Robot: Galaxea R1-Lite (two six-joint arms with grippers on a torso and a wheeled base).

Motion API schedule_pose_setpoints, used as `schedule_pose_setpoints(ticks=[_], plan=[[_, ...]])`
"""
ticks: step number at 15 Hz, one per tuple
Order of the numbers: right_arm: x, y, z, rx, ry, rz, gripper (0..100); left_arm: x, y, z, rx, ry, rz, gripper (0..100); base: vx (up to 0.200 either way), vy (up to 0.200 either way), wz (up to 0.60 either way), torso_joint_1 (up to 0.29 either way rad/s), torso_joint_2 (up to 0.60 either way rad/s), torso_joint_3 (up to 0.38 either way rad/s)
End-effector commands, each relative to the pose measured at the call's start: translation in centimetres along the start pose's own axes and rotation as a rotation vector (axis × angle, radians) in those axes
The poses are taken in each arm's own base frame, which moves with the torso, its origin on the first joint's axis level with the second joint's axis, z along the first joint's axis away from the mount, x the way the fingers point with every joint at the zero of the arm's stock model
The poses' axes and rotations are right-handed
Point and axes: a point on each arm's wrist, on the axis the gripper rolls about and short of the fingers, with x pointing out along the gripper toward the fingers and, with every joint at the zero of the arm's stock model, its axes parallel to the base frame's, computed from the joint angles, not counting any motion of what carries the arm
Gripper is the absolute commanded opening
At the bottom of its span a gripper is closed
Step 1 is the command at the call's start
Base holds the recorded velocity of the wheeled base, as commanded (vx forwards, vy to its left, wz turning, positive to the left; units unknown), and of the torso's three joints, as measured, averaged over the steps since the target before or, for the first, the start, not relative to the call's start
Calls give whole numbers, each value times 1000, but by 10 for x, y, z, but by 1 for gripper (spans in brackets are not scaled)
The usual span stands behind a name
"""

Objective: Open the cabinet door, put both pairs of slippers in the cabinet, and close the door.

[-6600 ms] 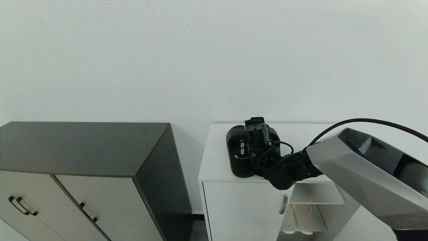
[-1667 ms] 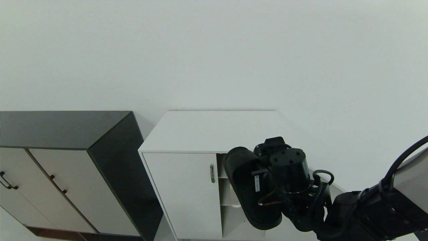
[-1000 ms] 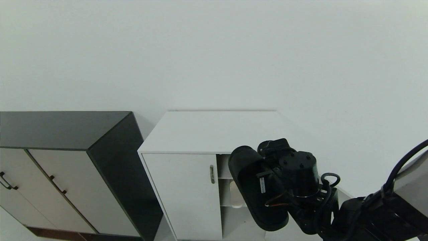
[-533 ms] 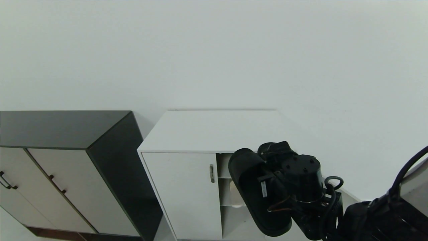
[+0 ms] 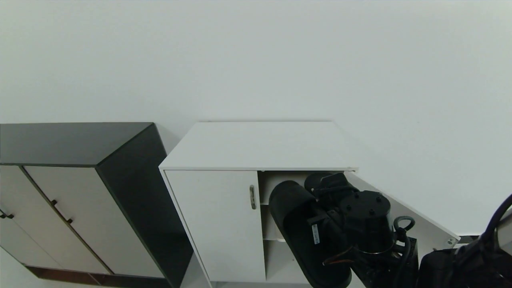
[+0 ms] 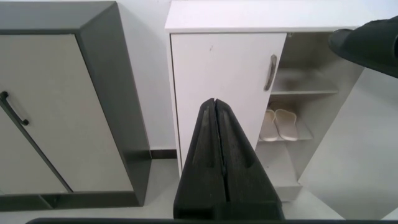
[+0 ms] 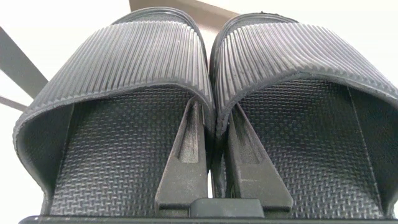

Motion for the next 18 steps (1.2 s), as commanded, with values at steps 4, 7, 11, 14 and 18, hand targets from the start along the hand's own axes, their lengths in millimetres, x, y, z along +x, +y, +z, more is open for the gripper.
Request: schedule_pose_setpoints(ticks=[4, 7, 11, 14, 18], plan=[[0, 0, -2, -3, 4, 1, 0, 0, 0, 0, 0, 1, 0, 0, 0, 0, 0, -232, 546, 311], [3, -1, -3, -3, 10, 1, 0, 0, 0, 0, 0, 1, 0, 0, 0, 0, 0, -220, 543, 318], [8, -3, -7, -2, 22, -13, 0, 0, 0, 0, -2, 1, 0, 0, 0, 0, 0, -207, 524, 320], [8, -3, -8, -5, 19, -13, 0, 0, 0, 0, -2, 1, 0, 0, 0, 0, 0, -183, 501, 317], [12, -1, -11, -4, 18, -14, 0, 0, 0, 0, -2, 1, 0, 0, 0, 0, 0, -159, 482, 325]])
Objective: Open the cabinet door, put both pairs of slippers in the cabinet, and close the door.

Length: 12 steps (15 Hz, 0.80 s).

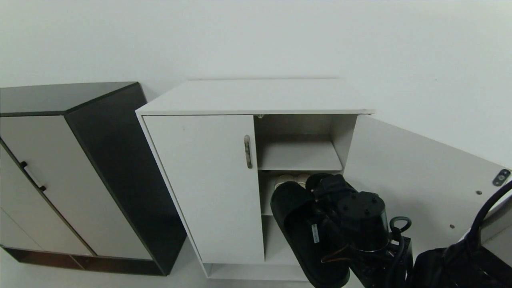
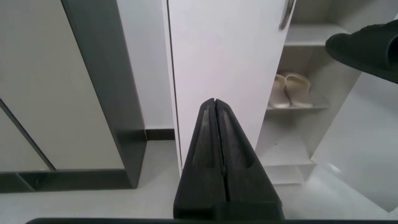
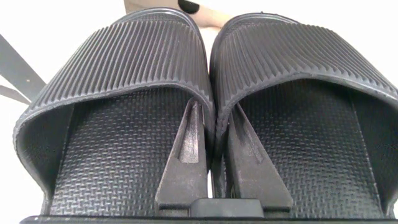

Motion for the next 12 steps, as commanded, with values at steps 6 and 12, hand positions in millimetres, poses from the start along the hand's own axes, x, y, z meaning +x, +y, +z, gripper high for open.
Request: schedule_pose_setpoints(ticks=[6, 12], plan=[[4, 4, -7, -12, 14, 1, 0, 0, 0, 0, -1, 1, 0, 0, 0, 0, 0, -119, 461, 342], [6, 5, -10, -15, 18, 1, 0, 0, 0, 0, -1, 1, 0, 0, 0, 0, 0, -41, 411, 362]])
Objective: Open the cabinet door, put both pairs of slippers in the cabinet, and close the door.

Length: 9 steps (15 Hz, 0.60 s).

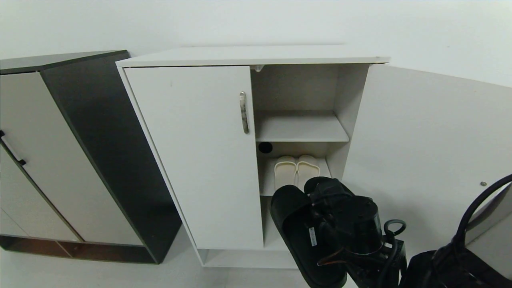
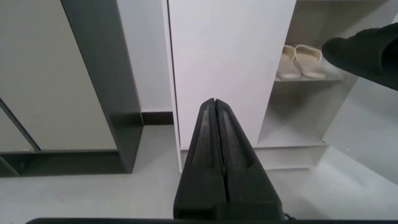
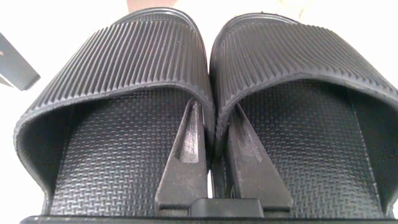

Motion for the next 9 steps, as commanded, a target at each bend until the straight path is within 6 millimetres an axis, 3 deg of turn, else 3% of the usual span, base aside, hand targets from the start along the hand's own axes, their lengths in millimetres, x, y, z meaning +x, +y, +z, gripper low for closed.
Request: schedule_pose_setpoints(ticks=[1, 4, 6, 9], plan=[[2, 1, -4, -13, 11, -2, 0, 0, 0, 0, 0, 1, 0, 0, 0, 0, 0, -7, 154, 149], [14, 13, 0, -37, -25, -52, 0, 0, 0, 0, 0, 1, 0, 0, 0, 0, 0, 3, 45, 42], [30, 25, 18, 29, -47, -150, 0, 0, 0, 0, 1, 1, 0, 0, 0, 0, 0, 0, 0, 0], [29, 31, 53, 117, -1, -209, 0, 0, 0, 0, 1, 1, 0, 0, 0, 0, 0, 0, 0, 0]])
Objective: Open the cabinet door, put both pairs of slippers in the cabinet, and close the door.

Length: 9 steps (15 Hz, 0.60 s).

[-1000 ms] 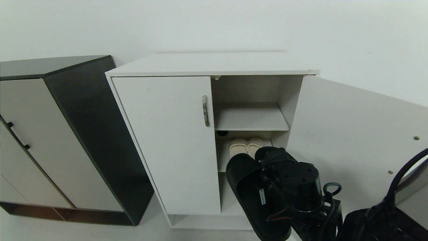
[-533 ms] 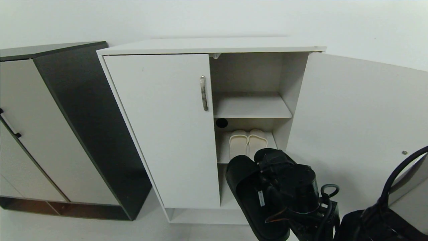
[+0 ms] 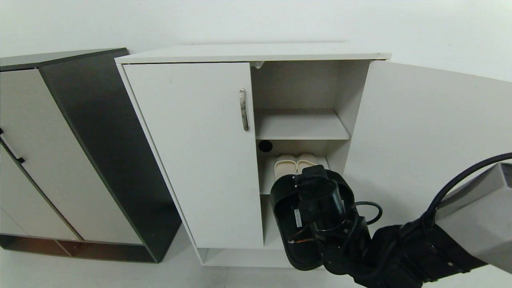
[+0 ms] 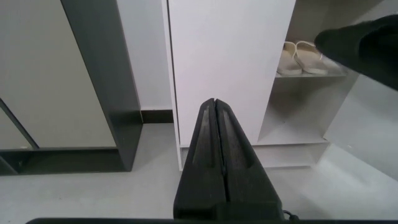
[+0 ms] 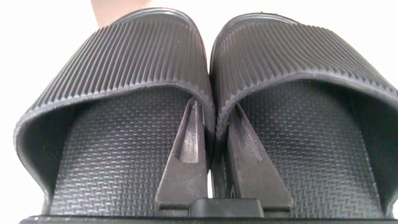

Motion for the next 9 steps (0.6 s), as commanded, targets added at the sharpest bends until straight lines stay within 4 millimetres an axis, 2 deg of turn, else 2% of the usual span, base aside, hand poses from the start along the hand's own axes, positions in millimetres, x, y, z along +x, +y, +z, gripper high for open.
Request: schedule_pose_setpoints(ticks=[1, 2, 4, 6, 9], plan=[[-4, 8, 33, 90, -34, -29, 0, 0, 0, 0, 0, 1, 0, 0, 0, 0, 0, 0, 0, 0], [-5, 8, 56, 124, -52, -69, 0, 0, 0, 0, 0, 1, 0, 0, 0, 0, 0, 0, 0, 0], [-7, 8, 79, 154, -77, -71, 0, 0, 0, 0, 0, 1, 0, 0, 0, 0, 0, 0, 0, 0], [-7, 7, 94, 181, -104, -101, 0, 0, 0, 0, 0, 1, 0, 0, 0, 0, 0, 0, 0, 0], [-5, 3, 97, 191, -111, -115, 0, 0, 0, 0, 2, 1, 0, 0, 0, 0, 0, 0, 0, 0]])
